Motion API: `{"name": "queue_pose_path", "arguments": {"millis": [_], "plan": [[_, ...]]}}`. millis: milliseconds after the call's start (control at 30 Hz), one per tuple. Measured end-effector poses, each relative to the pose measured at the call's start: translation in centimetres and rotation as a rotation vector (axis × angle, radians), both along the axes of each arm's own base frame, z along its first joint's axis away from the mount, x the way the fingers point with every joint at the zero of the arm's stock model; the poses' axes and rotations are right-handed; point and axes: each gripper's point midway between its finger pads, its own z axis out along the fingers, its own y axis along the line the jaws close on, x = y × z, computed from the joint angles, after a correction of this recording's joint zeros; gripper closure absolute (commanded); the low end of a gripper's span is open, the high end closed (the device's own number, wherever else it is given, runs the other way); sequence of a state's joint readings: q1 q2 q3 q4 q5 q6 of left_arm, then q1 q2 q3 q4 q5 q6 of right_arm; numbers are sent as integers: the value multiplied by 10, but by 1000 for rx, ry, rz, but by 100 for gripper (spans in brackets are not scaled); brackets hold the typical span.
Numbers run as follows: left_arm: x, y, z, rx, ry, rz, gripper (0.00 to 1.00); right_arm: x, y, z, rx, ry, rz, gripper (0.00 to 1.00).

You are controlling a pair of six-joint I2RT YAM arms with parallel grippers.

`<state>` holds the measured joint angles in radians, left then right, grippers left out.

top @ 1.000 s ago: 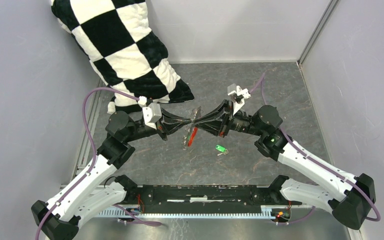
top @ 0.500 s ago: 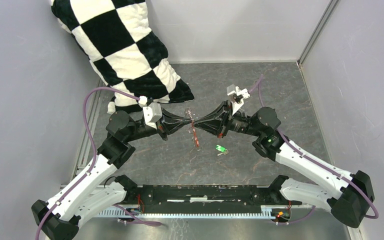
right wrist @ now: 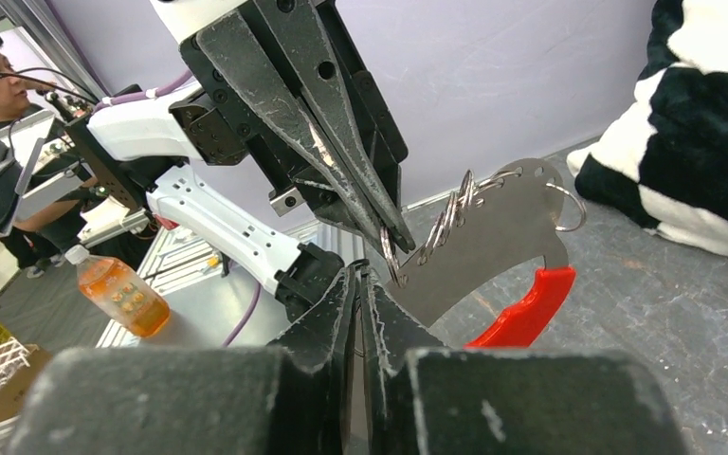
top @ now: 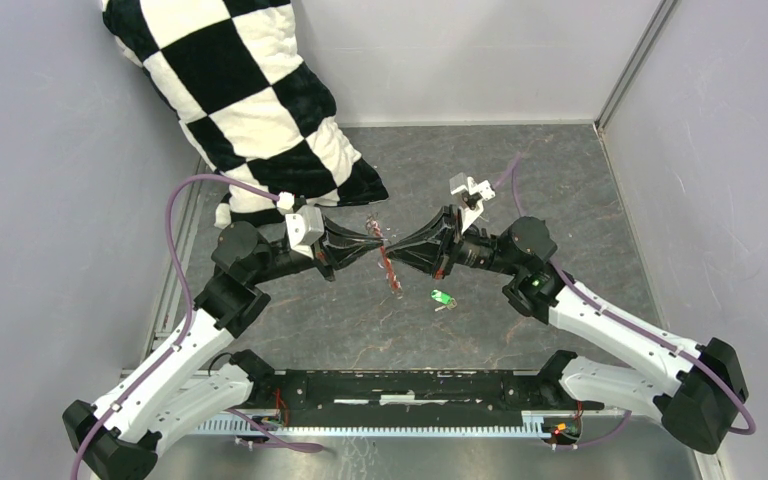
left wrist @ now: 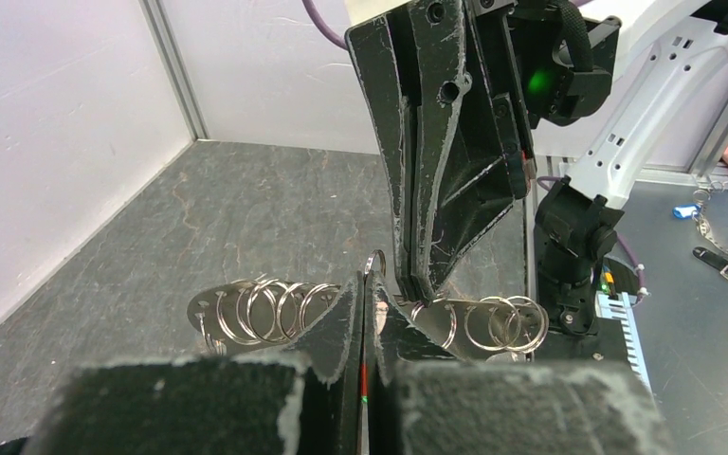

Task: Put the keys on the keyring
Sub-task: Adjust the keyring.

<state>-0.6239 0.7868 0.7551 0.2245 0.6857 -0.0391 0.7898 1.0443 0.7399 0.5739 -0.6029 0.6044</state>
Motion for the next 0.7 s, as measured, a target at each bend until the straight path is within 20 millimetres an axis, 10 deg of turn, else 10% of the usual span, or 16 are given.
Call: {"name": "queue_pose_path", "arguments": {"millis": [133,700], "plan": [[-1,1,-1,4,5,1,98,0,-2,-2,-22,-9,-12,63],[-3,2,2,-4,-5,1,98,5,-10,-3,-74,-25,-54,58]]}}
